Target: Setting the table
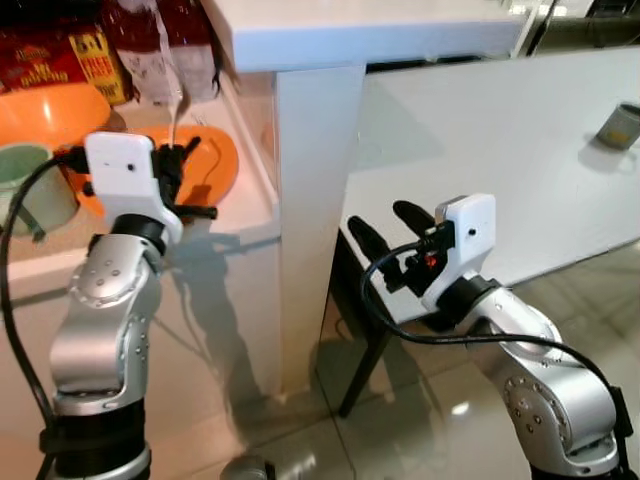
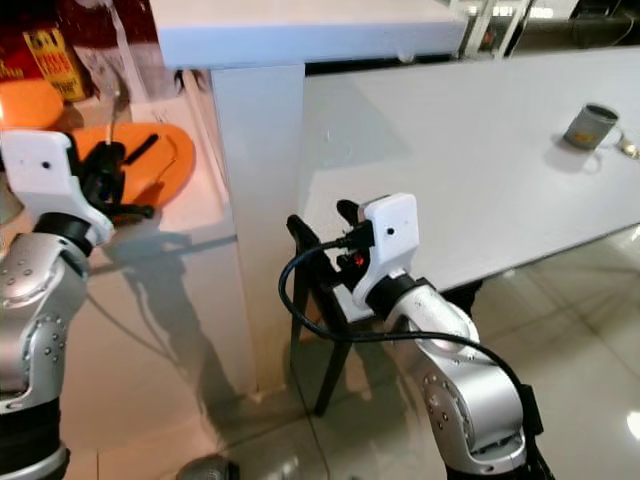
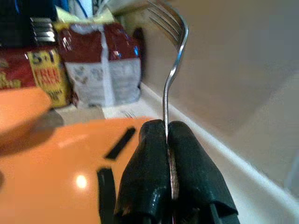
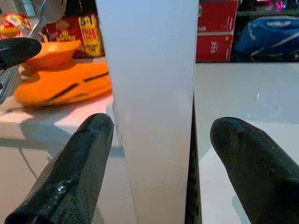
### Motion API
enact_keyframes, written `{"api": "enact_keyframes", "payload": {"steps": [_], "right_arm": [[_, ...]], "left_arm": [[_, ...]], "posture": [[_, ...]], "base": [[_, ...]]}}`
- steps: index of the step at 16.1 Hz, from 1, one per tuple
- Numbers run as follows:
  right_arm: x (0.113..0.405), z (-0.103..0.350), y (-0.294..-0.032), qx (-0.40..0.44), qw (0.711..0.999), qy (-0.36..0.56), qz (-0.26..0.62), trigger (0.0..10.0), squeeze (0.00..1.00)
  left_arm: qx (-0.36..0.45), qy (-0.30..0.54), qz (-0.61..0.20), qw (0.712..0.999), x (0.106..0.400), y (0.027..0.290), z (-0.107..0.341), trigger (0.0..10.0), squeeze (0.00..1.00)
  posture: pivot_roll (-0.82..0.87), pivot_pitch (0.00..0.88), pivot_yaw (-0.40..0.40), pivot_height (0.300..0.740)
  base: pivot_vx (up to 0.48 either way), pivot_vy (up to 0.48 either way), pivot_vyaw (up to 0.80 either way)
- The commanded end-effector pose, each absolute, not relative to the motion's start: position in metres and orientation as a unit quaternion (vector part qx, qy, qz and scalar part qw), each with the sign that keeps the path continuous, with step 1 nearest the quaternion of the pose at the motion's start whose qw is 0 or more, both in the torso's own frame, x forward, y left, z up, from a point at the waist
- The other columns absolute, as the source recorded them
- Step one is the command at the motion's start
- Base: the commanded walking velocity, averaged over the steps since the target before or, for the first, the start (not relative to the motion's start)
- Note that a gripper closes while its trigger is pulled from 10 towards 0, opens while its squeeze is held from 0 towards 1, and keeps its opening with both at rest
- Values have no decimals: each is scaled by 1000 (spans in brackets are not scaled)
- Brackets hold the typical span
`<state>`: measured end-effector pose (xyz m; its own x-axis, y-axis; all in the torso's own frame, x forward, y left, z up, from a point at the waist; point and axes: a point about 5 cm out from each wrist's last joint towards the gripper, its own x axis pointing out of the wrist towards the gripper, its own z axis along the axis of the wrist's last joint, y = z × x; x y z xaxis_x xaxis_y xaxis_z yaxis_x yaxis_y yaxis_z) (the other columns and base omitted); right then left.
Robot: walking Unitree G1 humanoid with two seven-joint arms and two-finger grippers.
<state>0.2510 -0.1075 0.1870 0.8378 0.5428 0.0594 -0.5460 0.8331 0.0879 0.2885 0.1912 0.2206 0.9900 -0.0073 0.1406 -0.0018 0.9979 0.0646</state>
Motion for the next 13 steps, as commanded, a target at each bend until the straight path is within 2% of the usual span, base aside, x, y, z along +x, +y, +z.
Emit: {"api": "enact_keyframes", "payload": {"steps": [1, 6, 8, 13], "right_arm": [[253, 186, -113, 45, 962, -18, 270, 10000, 0], [261, 184, -115, -14, 978, -37, 205, 10000, 0], [262, 183, -118, 18, 980, -35, 195, 10000, 0], [268, 181, -124, 24, 987, -46, 155, 10000, 0]], "left_arm": [[40, -71, -7, 997, 285, 188, 221, 10000, 0], [46, -54, -25, 997, 286, 176, 208, 10000, 0], [63, -52, -28, 996, 286, 169, 207, 10000, 0], [80, -51, -38, 995, 287, 162, 206, 10000, 0]], "posture": [[87, 0, -29, 740], [88, 0, -30, 740], [104, 7, -37, 740], [107, 10, -38, 740]], "base": [[-368, 0, 0], [-58, 0, 0], [0, -144, 0], [0, -480, 800]]}}
